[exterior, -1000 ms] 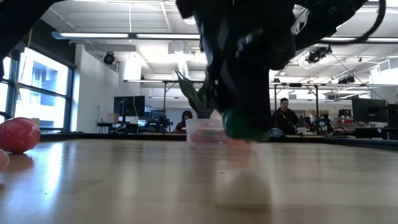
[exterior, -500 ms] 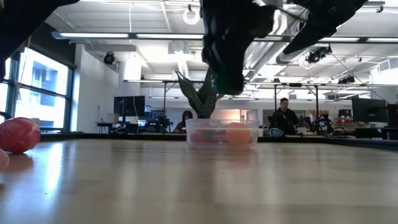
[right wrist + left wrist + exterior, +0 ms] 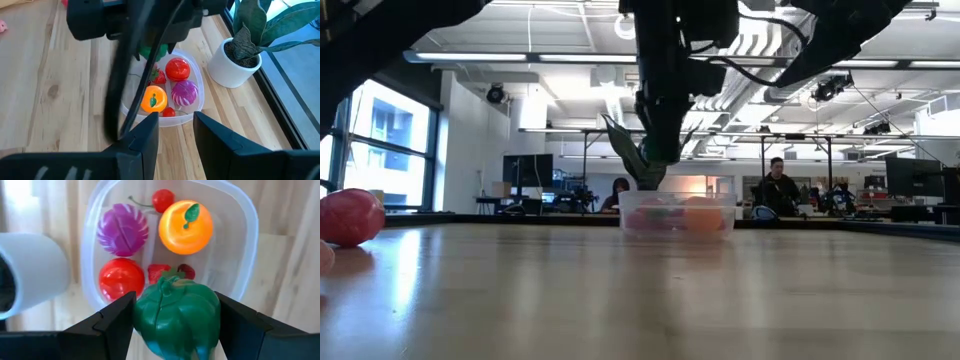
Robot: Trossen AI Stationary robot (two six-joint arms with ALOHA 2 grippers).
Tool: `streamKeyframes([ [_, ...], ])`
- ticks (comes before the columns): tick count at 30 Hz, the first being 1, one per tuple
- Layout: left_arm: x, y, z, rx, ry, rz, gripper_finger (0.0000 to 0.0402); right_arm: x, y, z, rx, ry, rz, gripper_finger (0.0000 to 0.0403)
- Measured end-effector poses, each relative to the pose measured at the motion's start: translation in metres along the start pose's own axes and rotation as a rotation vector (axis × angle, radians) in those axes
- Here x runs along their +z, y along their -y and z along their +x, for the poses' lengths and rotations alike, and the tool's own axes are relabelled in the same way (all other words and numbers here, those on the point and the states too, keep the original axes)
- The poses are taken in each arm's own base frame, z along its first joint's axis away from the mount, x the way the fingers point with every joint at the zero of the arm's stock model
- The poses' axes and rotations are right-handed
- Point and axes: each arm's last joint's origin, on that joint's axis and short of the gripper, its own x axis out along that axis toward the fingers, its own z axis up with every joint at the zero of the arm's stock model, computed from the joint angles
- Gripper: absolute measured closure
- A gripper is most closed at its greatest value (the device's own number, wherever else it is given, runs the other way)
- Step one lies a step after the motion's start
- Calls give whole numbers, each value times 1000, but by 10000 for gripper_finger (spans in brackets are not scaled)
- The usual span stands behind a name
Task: Pick and placing Produce into tupperware
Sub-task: Put the green bell pepper into the transparent container
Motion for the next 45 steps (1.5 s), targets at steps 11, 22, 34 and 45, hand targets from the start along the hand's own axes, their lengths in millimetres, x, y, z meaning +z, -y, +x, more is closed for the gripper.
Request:
streamKeyframes([
  [11,0,-31,13,-104,7,-8,167,0,0,0,0,0,0,290],
  [22,-8,-34,52,-129,-33,-10,167,0,0,0,0,-1,0,290],
  [34,-10,-30,68,-136,-18,-13,167,0,0,0,0,0,0,290],
  [45,-12,-28,69,-136,-33,-34,167,0,0,0,1,1,0,290],
])
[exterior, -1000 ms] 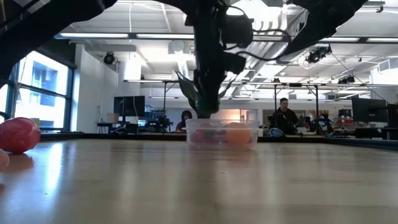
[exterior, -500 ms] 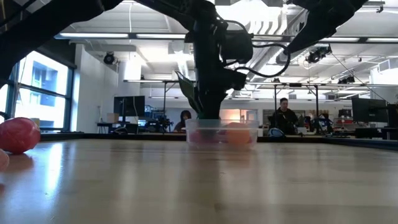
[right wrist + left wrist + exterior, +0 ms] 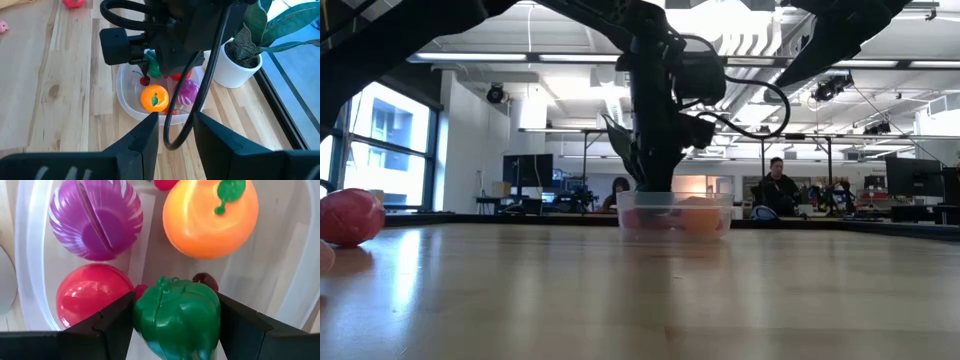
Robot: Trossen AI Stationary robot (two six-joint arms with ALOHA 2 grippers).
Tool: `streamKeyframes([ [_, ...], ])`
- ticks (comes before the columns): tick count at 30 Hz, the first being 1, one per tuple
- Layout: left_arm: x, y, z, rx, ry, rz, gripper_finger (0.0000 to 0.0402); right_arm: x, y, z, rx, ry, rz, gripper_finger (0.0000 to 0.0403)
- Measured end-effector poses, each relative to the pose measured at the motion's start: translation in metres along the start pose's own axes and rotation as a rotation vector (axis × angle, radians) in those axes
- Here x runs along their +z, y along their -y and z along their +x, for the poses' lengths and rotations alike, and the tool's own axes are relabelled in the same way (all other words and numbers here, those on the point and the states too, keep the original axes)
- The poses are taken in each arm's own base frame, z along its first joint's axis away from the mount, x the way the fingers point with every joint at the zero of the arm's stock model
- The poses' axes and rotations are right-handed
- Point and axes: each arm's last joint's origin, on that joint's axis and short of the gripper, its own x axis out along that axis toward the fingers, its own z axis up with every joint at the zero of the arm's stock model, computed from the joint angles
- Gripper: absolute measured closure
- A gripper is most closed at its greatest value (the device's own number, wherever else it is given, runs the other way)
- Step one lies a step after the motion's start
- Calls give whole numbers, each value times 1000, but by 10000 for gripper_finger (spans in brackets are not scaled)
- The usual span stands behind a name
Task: Pick and placing Produce into tupperware
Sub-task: Put the green bell pepper into the transparent container, then put the red dragon fruit into the transparent container
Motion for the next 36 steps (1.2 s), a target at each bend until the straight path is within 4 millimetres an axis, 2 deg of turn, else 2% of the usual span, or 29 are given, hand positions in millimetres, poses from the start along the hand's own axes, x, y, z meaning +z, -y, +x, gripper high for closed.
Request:
streamKeyframes([
  [15,-5,2,0,-8,-48,4,163,0,0,0,0,0,0,290],
  [26,-7,2,0,-16,-70,9,71,0,0,0,0,0,0,290],
  [31,-6,2,-7,-16,-79,-18,56,0,0,0,0,-1,0,290],
  [36,-4,1,-26,-30,-85,-28,55,0,0,0,0,-1,0,290],
])
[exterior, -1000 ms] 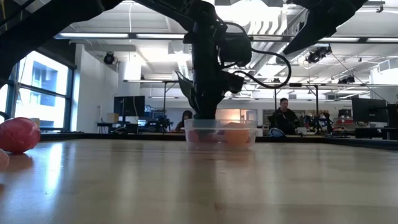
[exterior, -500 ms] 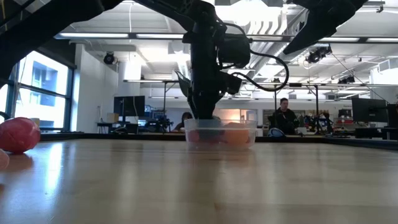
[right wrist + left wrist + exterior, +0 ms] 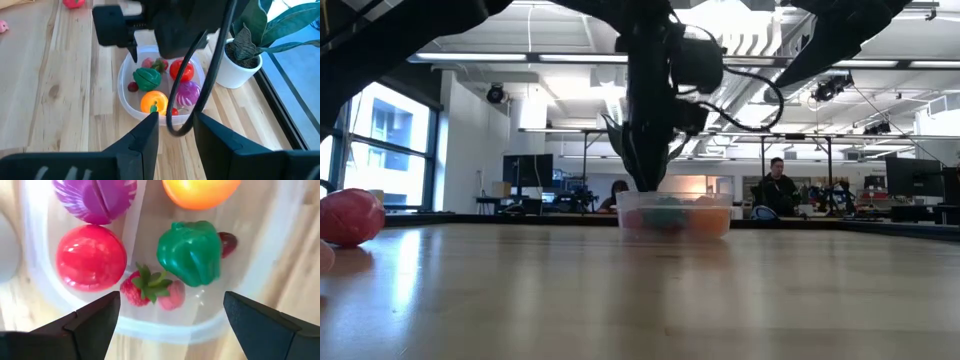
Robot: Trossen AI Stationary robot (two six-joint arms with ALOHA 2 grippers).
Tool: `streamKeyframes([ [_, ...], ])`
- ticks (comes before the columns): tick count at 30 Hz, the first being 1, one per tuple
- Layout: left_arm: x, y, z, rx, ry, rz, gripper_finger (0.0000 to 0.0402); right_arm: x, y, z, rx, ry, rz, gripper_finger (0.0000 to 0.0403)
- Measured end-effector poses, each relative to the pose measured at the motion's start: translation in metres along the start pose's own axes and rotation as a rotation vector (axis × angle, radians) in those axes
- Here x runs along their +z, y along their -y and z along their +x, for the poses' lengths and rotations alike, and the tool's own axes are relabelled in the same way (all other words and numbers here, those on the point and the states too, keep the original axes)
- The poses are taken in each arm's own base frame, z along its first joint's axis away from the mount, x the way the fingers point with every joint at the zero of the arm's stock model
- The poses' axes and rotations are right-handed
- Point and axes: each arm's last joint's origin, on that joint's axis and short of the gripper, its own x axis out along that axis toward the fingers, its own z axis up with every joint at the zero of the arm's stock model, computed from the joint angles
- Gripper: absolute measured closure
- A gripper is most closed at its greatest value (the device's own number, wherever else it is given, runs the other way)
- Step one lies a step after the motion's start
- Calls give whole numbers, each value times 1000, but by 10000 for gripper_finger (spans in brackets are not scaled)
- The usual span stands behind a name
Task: Pick and placing Produce into tupperware
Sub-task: Put the red dragon fruit into the transparent container
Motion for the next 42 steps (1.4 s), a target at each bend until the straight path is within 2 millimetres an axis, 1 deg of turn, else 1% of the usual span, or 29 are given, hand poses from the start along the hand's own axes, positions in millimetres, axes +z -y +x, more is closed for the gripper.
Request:
streamKeyframes([
  [7,-3,2,-35,-5,-15,-38,55,0,0,0,0,0,0,290],
  [12,-10,1,-54,51,-60,-87,55,0,0,0,0,0,0,290],
  [14,-12,0,-59,64,-36,-113,55,0,0,0,0,0,0,290],
  [18,-20,0,-78,63,2,-167,55,0,0,0,0,1,0,290],
  [20,-22,0,-83,63,14,-194,55,0,0,0,0,0,0,290],
  [25,-31,0,-104,59,65,-200,55,0,0,0,0,0,0,290],
  [29,-39,0,-117,57,91,-202,55,0,0,0,0,0,0,290],
  [32,-55,1,-125,58,82,-197,55,0,0,0,0,0,0,290],
  [35,-77,1,-122,70,18,-204,55,0,0,0,0,0,0,290],
  [39,-116,1,-115,141,-58,-296,55,0,0,0,0,0,0,290],
  [42,-147,7,-110,185,-82,-376,55,0,0,0,0,0,0,290],
])
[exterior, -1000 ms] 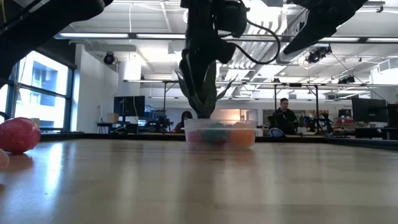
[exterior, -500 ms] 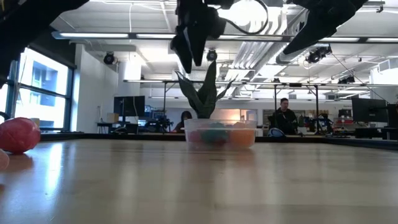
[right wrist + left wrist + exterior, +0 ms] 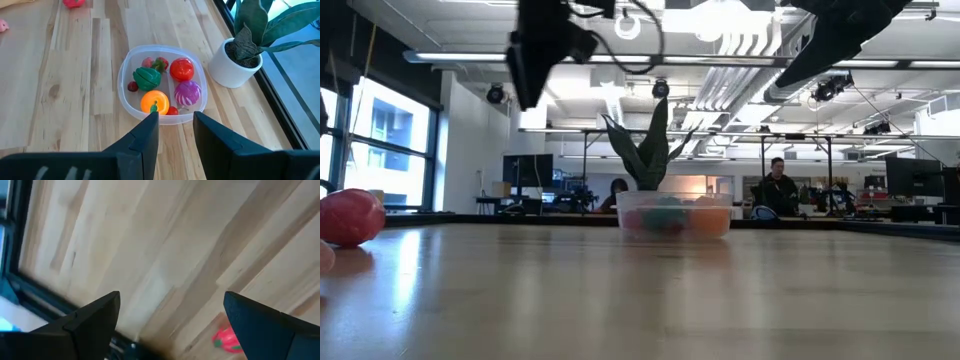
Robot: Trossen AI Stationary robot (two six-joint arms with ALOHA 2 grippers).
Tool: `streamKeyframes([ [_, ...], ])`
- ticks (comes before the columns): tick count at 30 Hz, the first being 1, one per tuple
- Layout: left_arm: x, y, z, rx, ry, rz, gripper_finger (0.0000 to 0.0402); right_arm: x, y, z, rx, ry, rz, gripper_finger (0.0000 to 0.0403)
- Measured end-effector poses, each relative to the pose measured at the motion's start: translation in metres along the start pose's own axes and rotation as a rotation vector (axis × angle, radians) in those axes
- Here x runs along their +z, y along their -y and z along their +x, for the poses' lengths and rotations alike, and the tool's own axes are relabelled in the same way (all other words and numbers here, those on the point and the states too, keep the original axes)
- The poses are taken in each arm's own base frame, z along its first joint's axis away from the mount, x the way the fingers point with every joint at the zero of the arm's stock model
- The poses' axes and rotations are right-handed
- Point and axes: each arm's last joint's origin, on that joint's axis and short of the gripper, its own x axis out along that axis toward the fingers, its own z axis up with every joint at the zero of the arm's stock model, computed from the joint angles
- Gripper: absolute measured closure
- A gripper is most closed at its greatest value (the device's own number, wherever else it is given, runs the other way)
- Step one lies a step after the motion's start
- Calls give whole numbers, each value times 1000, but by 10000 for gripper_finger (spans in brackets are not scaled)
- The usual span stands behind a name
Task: Pick and placing Produce into tupperware
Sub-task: Put the red dragon fruit into the transparent container
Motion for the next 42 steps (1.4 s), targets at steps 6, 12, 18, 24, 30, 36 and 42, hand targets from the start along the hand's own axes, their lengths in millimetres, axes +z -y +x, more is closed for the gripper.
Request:
streamKeyframes([
  [6,-62,11,6,-59,86,-88,55,0,0,0,0,0,0,290],
  [12,-113,24,8,-152,117,-178,55,0,0,0,0,0,0,290],
  [18,-136,35,16,-178,64,-261,55,0,0,0,0,-1,0,290],
  [24,-142,44,26,-178,64,-237,55,0,0,0,0,0,0,290],
  [30,-143,47,40,-190,44,-130,55,0,0,0,0,0,0,290],
  [36,-144,46,47,-147,67,22,55,0,0,0,0,0,0,290],
  [42,-143,46,49,-137,77,25,55,0,0,0,0,0,0,290],
])
